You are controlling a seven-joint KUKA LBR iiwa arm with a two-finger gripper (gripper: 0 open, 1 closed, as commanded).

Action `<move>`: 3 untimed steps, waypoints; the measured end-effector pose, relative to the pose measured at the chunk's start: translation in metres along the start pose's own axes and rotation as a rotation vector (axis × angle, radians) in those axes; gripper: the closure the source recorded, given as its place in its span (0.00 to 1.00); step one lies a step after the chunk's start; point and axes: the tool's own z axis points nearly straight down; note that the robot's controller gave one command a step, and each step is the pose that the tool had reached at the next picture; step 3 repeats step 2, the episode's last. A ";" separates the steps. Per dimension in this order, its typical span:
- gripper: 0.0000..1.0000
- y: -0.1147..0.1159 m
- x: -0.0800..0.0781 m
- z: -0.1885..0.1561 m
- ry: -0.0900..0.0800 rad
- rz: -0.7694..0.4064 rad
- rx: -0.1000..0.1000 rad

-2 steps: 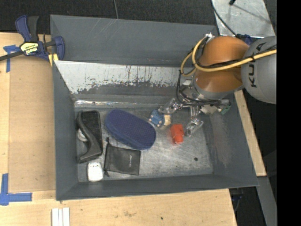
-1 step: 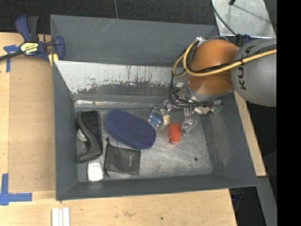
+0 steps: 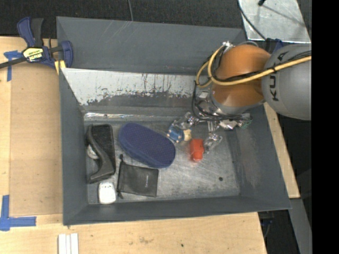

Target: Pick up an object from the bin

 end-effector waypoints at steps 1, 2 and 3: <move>1.00 0.001 -0.009 -0.004 -0.026 0.000 0.009; 1.00 -0.003 -0.013 -0.093 0.008 0.002 -0.013; 1.00 -0.003 -0.013 -0.093 0.008 0.002 -0.013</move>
Offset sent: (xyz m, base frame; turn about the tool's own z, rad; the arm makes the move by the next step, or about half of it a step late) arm 0.0000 0.0000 0.0000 0.0000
